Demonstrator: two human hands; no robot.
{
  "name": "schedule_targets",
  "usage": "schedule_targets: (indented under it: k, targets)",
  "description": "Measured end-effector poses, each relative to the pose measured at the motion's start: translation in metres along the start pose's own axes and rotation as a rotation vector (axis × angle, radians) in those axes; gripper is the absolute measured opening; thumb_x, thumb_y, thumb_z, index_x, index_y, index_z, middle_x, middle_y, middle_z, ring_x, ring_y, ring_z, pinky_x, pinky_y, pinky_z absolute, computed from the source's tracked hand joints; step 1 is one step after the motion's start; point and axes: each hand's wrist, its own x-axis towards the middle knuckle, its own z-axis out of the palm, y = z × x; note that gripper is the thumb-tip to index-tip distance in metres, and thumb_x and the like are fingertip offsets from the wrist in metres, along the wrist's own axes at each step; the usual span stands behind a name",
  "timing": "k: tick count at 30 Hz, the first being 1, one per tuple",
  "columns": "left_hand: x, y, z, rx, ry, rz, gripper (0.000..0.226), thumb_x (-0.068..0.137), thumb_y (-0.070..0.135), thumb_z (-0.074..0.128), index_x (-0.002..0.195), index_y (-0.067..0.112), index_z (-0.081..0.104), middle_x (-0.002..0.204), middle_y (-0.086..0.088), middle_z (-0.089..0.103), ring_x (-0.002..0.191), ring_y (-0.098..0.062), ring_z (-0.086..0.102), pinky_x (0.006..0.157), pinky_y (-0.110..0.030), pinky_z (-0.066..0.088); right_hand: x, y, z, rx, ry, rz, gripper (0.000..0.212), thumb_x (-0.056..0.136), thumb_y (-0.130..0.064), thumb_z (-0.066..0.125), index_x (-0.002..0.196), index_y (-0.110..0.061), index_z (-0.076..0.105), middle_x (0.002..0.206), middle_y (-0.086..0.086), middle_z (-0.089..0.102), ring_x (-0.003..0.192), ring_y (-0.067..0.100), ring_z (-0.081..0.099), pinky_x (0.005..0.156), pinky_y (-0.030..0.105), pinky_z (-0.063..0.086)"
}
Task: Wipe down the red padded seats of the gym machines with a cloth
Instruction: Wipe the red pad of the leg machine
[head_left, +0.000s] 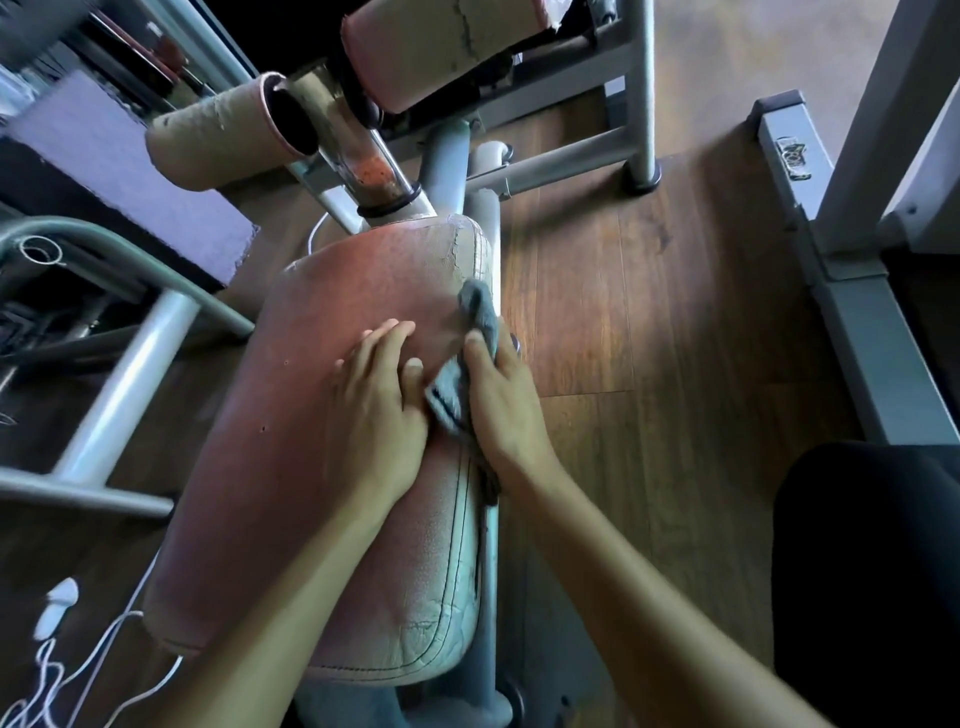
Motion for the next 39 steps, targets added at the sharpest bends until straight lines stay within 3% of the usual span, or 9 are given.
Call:
schedule_targets:
  k: [3,8,12,18,24,28,30,34,39]
  targets:
    - [0.002,0.004,0.000,-0.014,0.059,-0.008,0.053,0.090,0.027,0.035,0.138,0.016,0.055,0.148,-0.002,0.050,0.141,-0.023,0.041,0.117,-0.049,0.030,0.033,-0.007,0.002,-0.007,0.055,0.028,0.030,0.102,-0.034,0.037,0.120,-0.024,0.059,0.108,0.001,0.068,0.103,0.017,0.063,0.099,0.042,0.047]
    - [0.001,-0.002,0.002,-0.022,0.040,0.007,0.051,0.093,0.028,0.035,0.137,0.015,0.055,0.147,-0.005,0.051,0.140,-0.025,0.043,0.115,-0.051,0.033,-0.008,0.008,0.001,-0.006,-0.010,-0.014,0.029,0.103,-0.035,0.038,0.123,-0.025,0.057,0.111,-0.002,0.065,0.100,0.009,0.062,0.084,0.024,0.047]
    - [0.002,0.003,0.002,-0.031,0.051,-0.003,0.057,0.088,0.033,0.030,0.136,0.017,0.056,0.147,-0.003,0.052,0.140,-0.022,0.043,0.116,-0.049,0.032,0.040,-0.007,0.006,-0.035,0.084,0.004,0.028,0.100,-0.034,0.039,0.116,-0.021,0.059,0.101,0.002,0.068,0.097,0.017,0.063,0.093,0.040,0.048]
    - [0.002,-0.003,0.002,-0.012,0.029,0.008,0.050,0.093,0.030,0.034,0.137,0.017,0.055,0.147,-0.003,0.050,0.139,-0.025,0.043,0.114,-0.050,0.034,-0.007,0.012,0.006,-0.005,0.024,-0.057,0.031,0.102,-0.035,0.038,0.126,-0.029,0.057,0.116,-0.002,0.063,0.106,0.010,0.060,0.089,0.027,0.046]
    - [0.003,0.000,0.001,-0.040,0.047,-0.002,0.054,0.089,0.032,0.032,0.136,0.018,0.056,0.146,0.000,0.052,0.139,-0.021,0.044,0.116,-0.047,0.033,0.044,-0.006,0.007,-0.038,0.093,0.044,0.034,0.100,-0.038,0.039,0.116,-0.017,0.060,0.099,-0.002,0.069,0.098,0.017,0.063,0.093,0.039,0.047]
    - [0.000,0.002,-0.001,-0.040,0.042,0.005,0.051,0.089,0.027,0.036,0.135,0.016,0.057,0.145,-0.002,0.053,0.137,-0.022,0.045,0.115,-0.046,0.033,0.010,-0.002,0.001,-0.013,0.058,0.012,0.032,0.103,-0.030,0.038,0.104,-0.010,0.062,0.084,-0.002,0.065,0.075,0.006,0.059,0.070,0.018,0.045]
    - [0.000,0.001,-0.002,-0.036,0.032,0.000,0.052,0.091,0.030,0.034,0.135,0.015,0.057,0.145,-0.003,0.053,0.136,-0.023,0.046,0.114,-0.046,0.033,-0.014,0.001,-0.001,0.009,0.040,0.036,0.031,0.103,-0.031,0.040,0.103,-0.010,0.063,0.087,0.000,0.067,0.072,0.004,0.059,0.063,0.011,0.044]
    - [0.005,-0.005,0.001,-0.069,-0.002,-0.021,0.070,0.082,0.046,0.026,0.132,0.011,0.061,0.141,-0.009,0.057,0.137,-0.027,0.047,0.114,-0.051,0.031,-0.052,0.012,0.002,0.004,0.037,0.015,0.028,0.103,-0.037,0.039,0.115,-0.024,0.061,0.108,-0.003,0.068,0.100,0.009,0.063,0.087,0.027,0.046]
    - [-0.032,-0.010,-0.012,-0.137,-0.027,-0.018,0.052,0.088,0.029,0.039,0.133,0.013,0.061,0.143,-0.007,0.056,0.138,-0.024,0.045,0.116,-0.054,0.028,-0.102,0.028,0.005,0.015,0.038,-0.046,0.047,0.102,-0.044,0.036,0.146,-0.030,0.041,0.143,-0.009,0.053,0.131,0.007,0.049,0.111,0.039,0.040]
